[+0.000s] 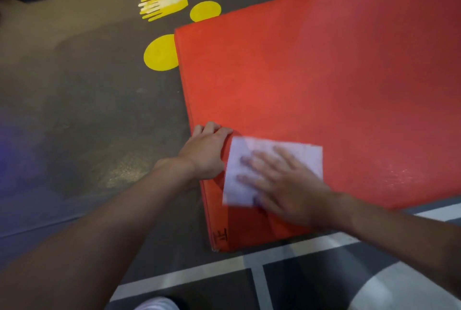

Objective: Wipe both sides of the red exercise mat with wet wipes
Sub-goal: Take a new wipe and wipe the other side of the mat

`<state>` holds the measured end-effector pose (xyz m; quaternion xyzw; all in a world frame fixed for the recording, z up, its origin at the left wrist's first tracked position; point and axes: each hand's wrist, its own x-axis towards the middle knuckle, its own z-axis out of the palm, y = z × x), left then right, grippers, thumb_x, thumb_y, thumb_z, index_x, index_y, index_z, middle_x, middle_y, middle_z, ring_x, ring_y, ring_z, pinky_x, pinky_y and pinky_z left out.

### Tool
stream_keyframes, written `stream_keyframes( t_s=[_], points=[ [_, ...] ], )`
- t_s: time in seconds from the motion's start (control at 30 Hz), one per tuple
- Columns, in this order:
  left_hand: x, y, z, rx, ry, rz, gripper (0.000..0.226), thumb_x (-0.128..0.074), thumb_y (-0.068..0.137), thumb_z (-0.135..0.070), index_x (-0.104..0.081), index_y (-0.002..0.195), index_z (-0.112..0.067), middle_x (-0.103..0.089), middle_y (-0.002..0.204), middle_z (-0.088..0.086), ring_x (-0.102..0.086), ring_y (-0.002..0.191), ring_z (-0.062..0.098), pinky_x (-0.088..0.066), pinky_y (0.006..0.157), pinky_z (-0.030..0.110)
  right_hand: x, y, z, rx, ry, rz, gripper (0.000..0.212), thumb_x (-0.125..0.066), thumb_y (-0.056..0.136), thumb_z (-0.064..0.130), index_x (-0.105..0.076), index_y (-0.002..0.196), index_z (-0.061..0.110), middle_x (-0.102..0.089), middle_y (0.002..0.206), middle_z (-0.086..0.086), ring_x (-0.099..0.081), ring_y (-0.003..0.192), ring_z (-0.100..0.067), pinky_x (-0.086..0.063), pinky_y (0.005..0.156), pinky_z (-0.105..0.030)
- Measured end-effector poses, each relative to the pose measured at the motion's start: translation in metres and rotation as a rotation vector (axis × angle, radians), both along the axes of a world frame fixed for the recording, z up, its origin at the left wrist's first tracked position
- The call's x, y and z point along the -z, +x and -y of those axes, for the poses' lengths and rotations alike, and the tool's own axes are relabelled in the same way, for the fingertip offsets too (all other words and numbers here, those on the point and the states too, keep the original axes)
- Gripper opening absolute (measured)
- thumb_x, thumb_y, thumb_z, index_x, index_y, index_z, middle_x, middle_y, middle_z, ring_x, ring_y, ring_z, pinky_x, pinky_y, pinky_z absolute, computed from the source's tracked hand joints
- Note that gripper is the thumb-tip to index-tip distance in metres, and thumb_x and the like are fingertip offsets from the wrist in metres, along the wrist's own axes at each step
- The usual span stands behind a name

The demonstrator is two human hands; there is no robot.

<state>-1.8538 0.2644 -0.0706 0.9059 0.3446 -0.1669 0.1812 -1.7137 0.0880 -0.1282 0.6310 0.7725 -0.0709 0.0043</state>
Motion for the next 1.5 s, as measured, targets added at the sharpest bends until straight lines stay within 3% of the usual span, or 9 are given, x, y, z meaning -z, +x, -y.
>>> stream_keyframes(
  t_s=[0.1, 0.27, 0.43, 0.57, 0.73, 0.9, 1.03, 1.17, 1.5],
  points=[
    [0.001, 0.004, -0.007, -0.012, 0.030, 0.023, 0.073, -0.053, 0.082, -0.006, -0.030, 0.151, -0.015, -0.037, 0.137, 0.010, -0.036, 0.119, 0.033, -0.025, 0.107, 0.031, 0.002, -0.004, -0.013, 0.296, -0.013, -0.001, 0.060, -0.027, 0.096, 0.047, -0.032, 0.153, 0.029, -0.024, 0.162, -0.010, -0.018, 0.150, -0.034, -0.015, 0.116, -0.062],
    [0.005, 0.013, -0.021, -0.080, 0.000, 0.075, 0.062, -0.048, 0.083, -0.001, -0.046, 0.143, -0.016, -0.036, 0.136, 0.012, -0.035, 0.121, 0.035, -0.030, 0.109, 0.035, 0.002, -0.008, -0.014, -0.098, 0.000, 0.001, 0.055, -0.031, 0.099, 0.050, -0.031, 0.152, 0.036, -0.025, 0.162, -0.005, -0.020, 0.150, -0.030, -0.016, 0.117, -0.059],
    [0.009, 0.021, -0.042, -0.149, 0.025, 0.130, 0.053, -0.046, 0.079, -0.002, -0.058, 0.125, -0.025, -0.040, 0.137, 0.007, -0.037, 0.125, 0.034, -0.034, 0.108, 0.046, 0.006, 0.020, -0.047, 0.366, 0.017, 0.017, 0.061, -0.029, 0.095, 0.046, -0.036, 0.152, 0.028, -0.028, 0.161, -0.010, -0.024, 0.148, -0.035, -0.016, 0.116, -0.063],
    [0.012, 0.031, -0.062, -0.152, 0.063, 0.111, 0.053, -0.047, 0.082, -0.003, -0.051, 0.133, -0.018, -0.042, 0.130, 0.011, -0.039, 0.122, 0.037, -0.037, 0.106, 0.046, 0.005, 0.004, -0.037, -0.013, 0.006, -0.010, 0.058, -0.036, 0.095, 0.050, -0.034, 0.151, 0.036, -0.027, 0.161, -0.005, -0.023, 0.149, -0.030, -0.018, 0.116, -0.061],
    [0.016, 0.042, -0.080, -0.205, 0.142, 0.153, 0.031, -0.049, 0.088, -0.012, -0.056, 0.114, -0.028, -0.038, 0.135, 0.003, -0.034, 0.125, 0.031, -0.033, 0.100, 0.044, 0.005, 0.035, -0.069, 0.399, 0.034, 0.006, 0.060, -0.030, 0.094, 0.049, -0.037, 0.151, 0.031, -0.027, 0.161, -0.008, -0.022, 0.149, -0.033, -0.014, 0.117, -0.062],
    [0.025, 0.056, -0.100, -0.226, 0.255, 0.187, 0.031, -0.051, 0.092, -0.023, -0.053, 0.123, -0.026, -0.038, 0.135, 0.008, -0.034, 0.127, 0.033, -0.032, 0.103, 0.047, 0.008, 0.027, -0.070, 0.076, 0.046, -0.005, 0.056, -0.035, 0.095, 0.051, -0.040, 0.149, 0.035, -0.031, 0.160, -0.005, -0.027, 0.148, -0.030, -0.019, 0.116, -0.059],
    [0.034, 0.065, -0.114, -0.204, 0.278, 0.221, 0.036, -0.050, 0.092, -0.027, -0.050, 0.128, -0.023, -0.040, 0.139, 0.005, -0.034, 0.131, 0.031, -0.032, 0.105, 0.047, 0.006, 0.046, -0.099, 0.465, 0.059, 0.009, 0.059, -0.030, 0.095, 0.048, -0.039, 0.151, 0.030, -0.029, 0.160, -0.008, -0.024, 0.148, -0.033, -0.016, 0.117, -0.059],
    [0.041, 0.077, -0.133, -0.235, 0.391, 0.193, 0.042, -0.043, 0.096, -0.031, -0.046, 0.136, -0.021, -0.041, 0.135, 0.008, -0.037, 0.126, 0.032, -0.034, 0.101, 0.048, 0.011, 0.019, -0.092, 0.076, 0.054, -0.018, 0.058, -0.033, 0.096, 0.050, -0.040, 0.150, 0.029, -0.031, 0.159, -0.009, -0.026, 0.148, -0.033, -0.019, 0.115, -0.061],
    [0.073, 0.079, -0.140, -0.420, 0.325, 0.476, 0.052, -0.032, 0.086, -0.031, -0.049, 0.134, -0.022, -0.030, 0.159, 0.003, -0.017, 0.149, 0.025, -0.012, 0.121, 0.042, 0.013, 0.062, -0.147, 0.085, 0.055, 0.002, 0.055, -0.033, 0.097, 0.051, -0.041, 0.149, 0.034, -0.032, 0.159, -0.005, -0.028, 0.147, -0.029, -0.019, 0.117, -0.056]
  ],
)
